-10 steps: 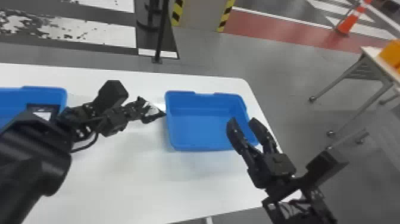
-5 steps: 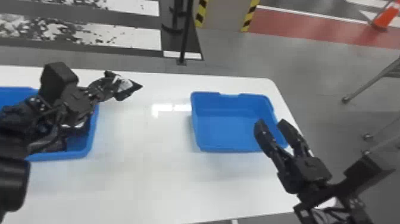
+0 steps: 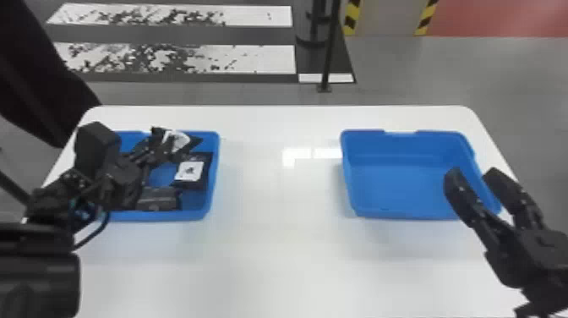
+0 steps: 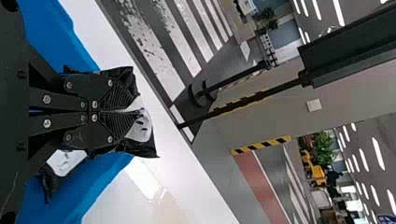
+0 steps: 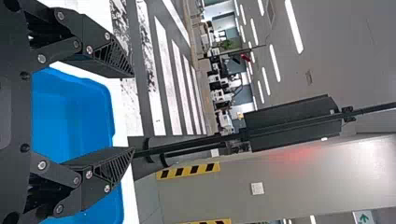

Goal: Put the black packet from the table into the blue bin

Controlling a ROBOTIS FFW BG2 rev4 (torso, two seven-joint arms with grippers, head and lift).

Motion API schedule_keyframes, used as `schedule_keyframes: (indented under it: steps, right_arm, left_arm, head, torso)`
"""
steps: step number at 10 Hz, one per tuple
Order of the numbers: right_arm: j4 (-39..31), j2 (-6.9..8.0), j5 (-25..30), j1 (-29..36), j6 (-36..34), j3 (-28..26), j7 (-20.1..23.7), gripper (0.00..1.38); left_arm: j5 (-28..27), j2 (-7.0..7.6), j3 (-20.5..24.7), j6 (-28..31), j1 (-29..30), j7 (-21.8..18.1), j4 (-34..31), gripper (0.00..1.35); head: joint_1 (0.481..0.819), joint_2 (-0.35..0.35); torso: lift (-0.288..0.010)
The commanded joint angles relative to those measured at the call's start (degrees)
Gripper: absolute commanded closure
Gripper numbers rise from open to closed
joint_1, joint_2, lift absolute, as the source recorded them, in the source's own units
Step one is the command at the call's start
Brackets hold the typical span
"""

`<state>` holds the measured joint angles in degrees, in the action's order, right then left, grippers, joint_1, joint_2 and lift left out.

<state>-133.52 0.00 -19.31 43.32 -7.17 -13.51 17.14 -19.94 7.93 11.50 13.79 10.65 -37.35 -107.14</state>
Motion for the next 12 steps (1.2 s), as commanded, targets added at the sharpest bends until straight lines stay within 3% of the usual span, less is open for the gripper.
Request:
schedule_keyframes:
  steps: [1,2,3,5,8,9,12]
  right_arm:
    - [0.00,0.05,-0.11,-0.15,0.00,-0.09,0.00,0.51]
    - [-0.14,0.05,-0.11,-0.01,0.00,-0.09,0.00,0.51]
    - [-0.14,0.05,-0.23,-0.01,0.00,0.02,0.00,0.51]
    - [-0.14,0.05,-0.11,-0.29,0.00,0.02,0.00,0.51]
    - [-0.14,0.05,-0.46,0.13,0.00,0.02,-0.09,0.51]
    - [-0.14,0.05,-0.46,0.13,0.00,0.02,-0.09,0.51]
    - [-0.42,0.05,-0.69,0.56,0.00,0.02,-0.09,0.51]
  left_arm:
    - [0.63,-1.42,3.58,2.94,4.12,-0.01,-3.60,0.78]
    - [0.52,-2.22,4.95,2.52,5.24,-0.01,-4.17,0.36]
    - [0.86,-2.65,5.75,2.52,5.66,0.08,-4.31,0.09]
    - [4.40,-3.62,7.92,0.69,9.18,0.34,-8.39,0.14]
    - [16.63,-6.79,13.75,-3.67,19.73,4.30,-16.12,0.14]
    - [22.23,-7.31,13.75,-5.50,22.82,6.76,-16.68,0.14]
    - [34.23,-7.40,10.21,-20.26,31.12,15.99,-17.10,0.14]
  head:
    - [0.695,0.004]
    - [0.695,0.027]
    - [0.695,0.050]
    - [0.695,0.073]
    - [0.695,0.095]
    - [0.695,0.113]
    - [0.695,0.127]
  torso:
    - [-0.110]
    - [-0.110]
    - [-0.110]
    - [-0.110]
    - [-0.110]
    - [-0.110]
    - [-0.110]
